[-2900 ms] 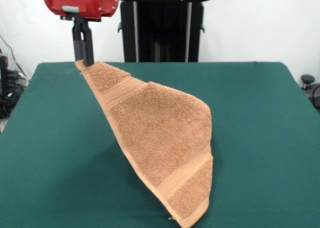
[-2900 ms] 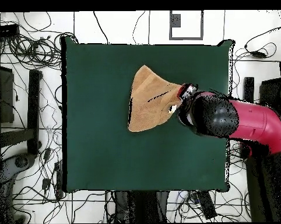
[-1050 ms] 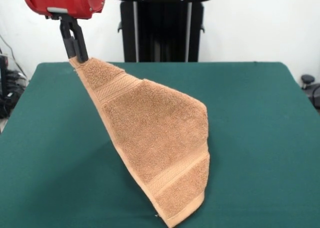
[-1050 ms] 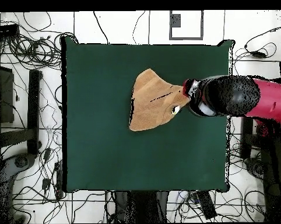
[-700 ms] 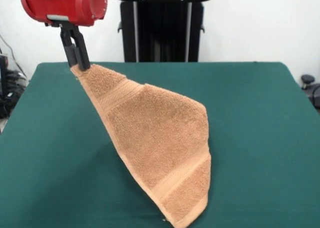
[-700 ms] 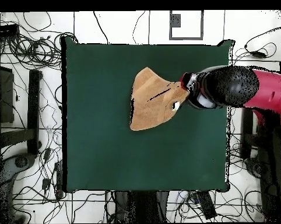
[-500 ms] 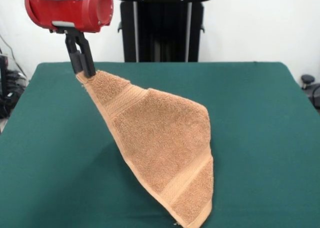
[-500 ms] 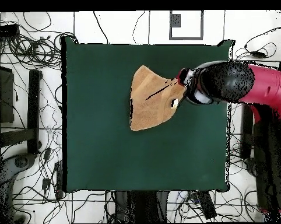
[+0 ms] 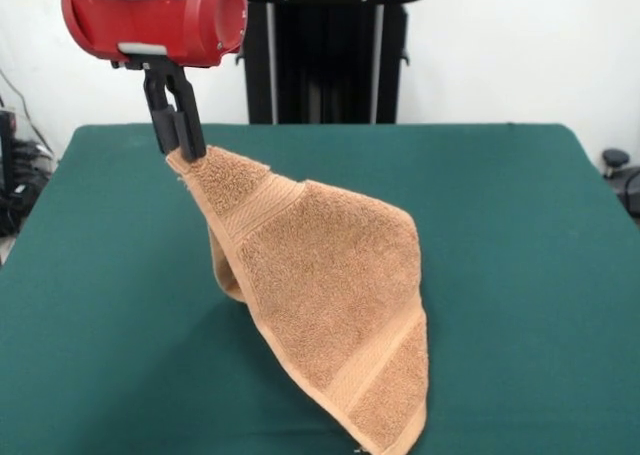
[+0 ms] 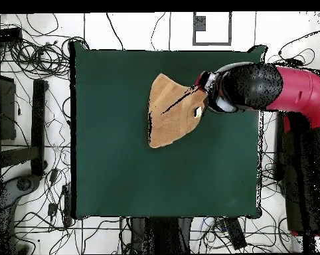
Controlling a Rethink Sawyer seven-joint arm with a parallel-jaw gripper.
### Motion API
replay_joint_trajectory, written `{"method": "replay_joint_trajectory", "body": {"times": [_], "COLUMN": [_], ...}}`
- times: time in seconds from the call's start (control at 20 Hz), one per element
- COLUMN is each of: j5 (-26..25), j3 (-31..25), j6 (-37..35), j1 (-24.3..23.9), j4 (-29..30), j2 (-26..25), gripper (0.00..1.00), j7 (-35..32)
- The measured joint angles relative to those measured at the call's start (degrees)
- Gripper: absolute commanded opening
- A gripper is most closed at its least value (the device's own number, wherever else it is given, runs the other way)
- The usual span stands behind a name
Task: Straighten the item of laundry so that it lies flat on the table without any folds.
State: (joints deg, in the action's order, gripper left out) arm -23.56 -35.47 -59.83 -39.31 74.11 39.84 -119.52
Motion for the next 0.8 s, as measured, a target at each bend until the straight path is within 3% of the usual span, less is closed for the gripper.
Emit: {"method": "replay_joint_trajectory", "body": {"times": [0.8], "j5": [-0.7], "j3": [0.0], "j6": [-8.8], "j1": [1.5], "j4": [-9.4], "j2": [-4.9], "gripper": [0.00], "j7": [0.0]}}
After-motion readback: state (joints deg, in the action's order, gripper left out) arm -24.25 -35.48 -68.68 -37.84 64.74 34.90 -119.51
